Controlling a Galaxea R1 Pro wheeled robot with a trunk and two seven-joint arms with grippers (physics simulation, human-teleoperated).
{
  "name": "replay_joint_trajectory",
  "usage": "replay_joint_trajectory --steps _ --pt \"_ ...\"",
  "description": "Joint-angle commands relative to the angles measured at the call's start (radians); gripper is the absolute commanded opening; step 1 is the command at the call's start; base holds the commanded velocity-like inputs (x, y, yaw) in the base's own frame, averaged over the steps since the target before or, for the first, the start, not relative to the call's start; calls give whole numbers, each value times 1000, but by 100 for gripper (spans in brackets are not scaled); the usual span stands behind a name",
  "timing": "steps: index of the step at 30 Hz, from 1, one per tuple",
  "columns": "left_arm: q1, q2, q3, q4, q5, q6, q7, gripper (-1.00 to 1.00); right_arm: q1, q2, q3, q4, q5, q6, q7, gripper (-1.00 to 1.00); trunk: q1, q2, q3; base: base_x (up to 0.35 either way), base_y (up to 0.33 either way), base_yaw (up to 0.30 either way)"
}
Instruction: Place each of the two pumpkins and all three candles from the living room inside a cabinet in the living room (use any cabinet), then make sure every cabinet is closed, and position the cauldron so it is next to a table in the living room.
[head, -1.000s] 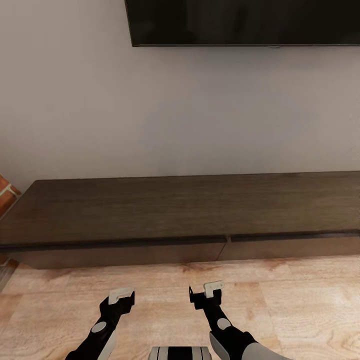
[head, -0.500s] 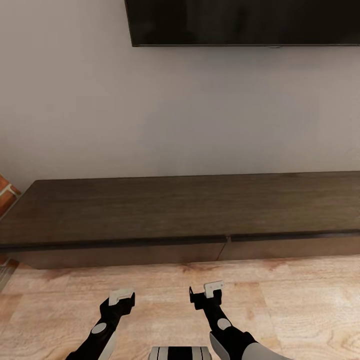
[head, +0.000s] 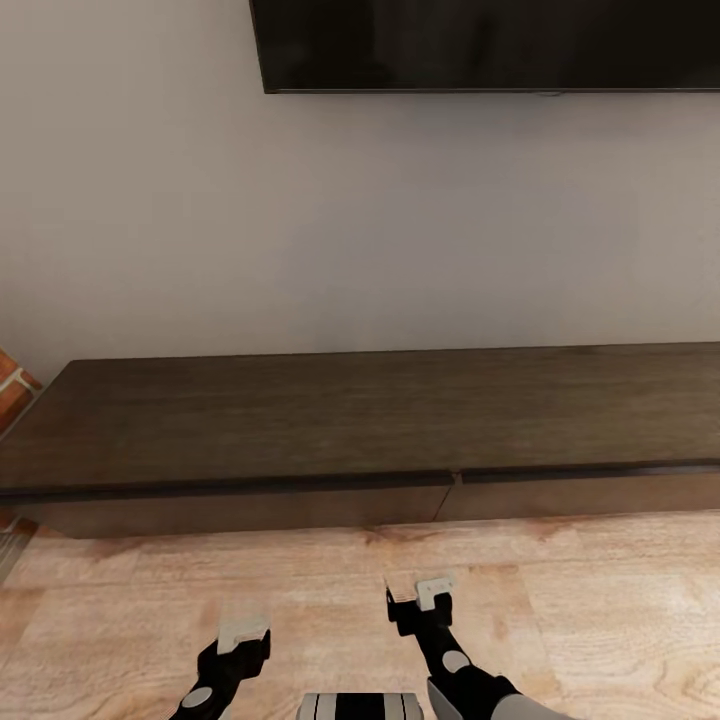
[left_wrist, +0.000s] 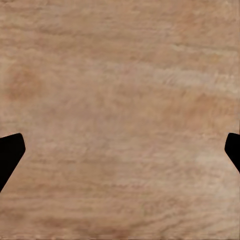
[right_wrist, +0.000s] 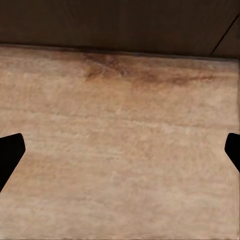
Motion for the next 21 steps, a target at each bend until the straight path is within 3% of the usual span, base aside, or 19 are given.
replay_joint_trajectory --steps 1,2,6,8,21 --pt "0 2 1 16 2 -1 0 100 0 1 0 13 0 0 0 100 0 0 0 0 0 0" --pt "0 20 2 65 3 -4 0 100 0 2 0 22 -1 0 -1 100 0 0 0 0 0 0" --pt "0 30 4 181 4 -128 -1 100 0 6 0 38 0 0 0 100 0 0 0 0 0 0" --pt "0 30 4 205 4 -159 0 100 1 9 0 40 0 0 0 100 0 0 0 0 0 0" --pt "0 30 5 223 5 -183 -1 100 1 5 0 44 -1 0 3 100 0 0 0 0 0 0"
